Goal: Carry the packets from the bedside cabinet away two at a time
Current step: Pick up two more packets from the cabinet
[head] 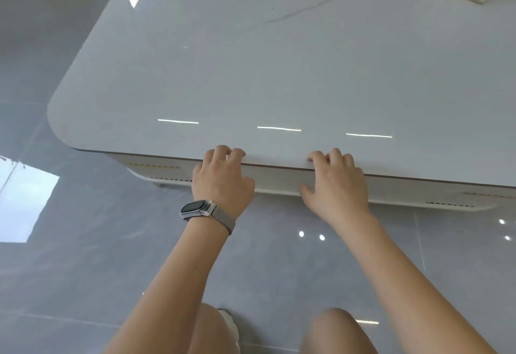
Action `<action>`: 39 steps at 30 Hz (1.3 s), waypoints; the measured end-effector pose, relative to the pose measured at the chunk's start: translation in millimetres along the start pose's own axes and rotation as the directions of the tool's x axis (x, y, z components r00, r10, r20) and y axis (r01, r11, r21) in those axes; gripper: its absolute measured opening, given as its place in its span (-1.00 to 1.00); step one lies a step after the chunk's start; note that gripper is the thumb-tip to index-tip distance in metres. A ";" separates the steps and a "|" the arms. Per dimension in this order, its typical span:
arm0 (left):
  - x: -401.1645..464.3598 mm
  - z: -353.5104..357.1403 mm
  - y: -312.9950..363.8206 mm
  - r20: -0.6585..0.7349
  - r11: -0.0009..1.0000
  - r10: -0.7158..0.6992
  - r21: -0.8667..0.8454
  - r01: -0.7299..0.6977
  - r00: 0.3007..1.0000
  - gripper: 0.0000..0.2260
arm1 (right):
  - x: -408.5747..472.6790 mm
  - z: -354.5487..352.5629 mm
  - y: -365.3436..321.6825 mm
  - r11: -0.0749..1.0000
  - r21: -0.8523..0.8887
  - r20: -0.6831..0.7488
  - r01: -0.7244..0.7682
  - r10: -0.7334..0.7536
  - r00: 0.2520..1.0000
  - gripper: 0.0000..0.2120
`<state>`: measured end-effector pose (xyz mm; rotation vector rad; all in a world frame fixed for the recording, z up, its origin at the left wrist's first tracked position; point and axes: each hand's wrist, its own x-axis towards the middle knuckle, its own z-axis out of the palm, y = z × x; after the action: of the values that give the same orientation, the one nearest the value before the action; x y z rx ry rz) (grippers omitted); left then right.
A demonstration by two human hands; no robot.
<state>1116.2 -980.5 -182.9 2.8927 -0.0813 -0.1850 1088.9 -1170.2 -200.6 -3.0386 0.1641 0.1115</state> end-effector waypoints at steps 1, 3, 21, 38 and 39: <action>-3.2 -16.0 -3.4 0.040 1.000 0.002 0.027 -0.003 0.999 -0.56 | 4.2 -17.1 -3.2 0.999 0.028 0.175 -0.019 0.014 0.984 -0.55; -12.8 -52.5 -11.3 0.117 0.998 -0.008 0.063 0.001 0.993 -0.49 | 11.4 -53.9 -14.0 0.995 0.070 0.411 -0.069 0.034 0.911 -0.51; -248.6 -447.7 -219.6 0.266 0.844 -0.522 0.026 0.535 0.810 -0.49 | -77.0 -381.6 -351.8 0.823 0.187 0.492 0.536 -0.551 0.674 -0.57; -540.2 -553.6 -462.8 0.116 0.293 -0.941 -0.193 0.936 0.319 -0.44 | -283.0 -422.9 -777.0 0.097 0.121 0.423 0.988 -0.906 0.037 -0.39; -549.7 -553.7 -477.2 0.121 0.261 -0.950 -0.205 0.943 0.289 -0.44 | -292.4 -418.4 -801.1 0.049 0.109 0.435 0.993 -0.901 -0.003 -0.38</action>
<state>663.9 -348.8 299.8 2.2347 1.6346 -0.3175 916.1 -389.0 311.4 -2.3605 -2.1169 0.6387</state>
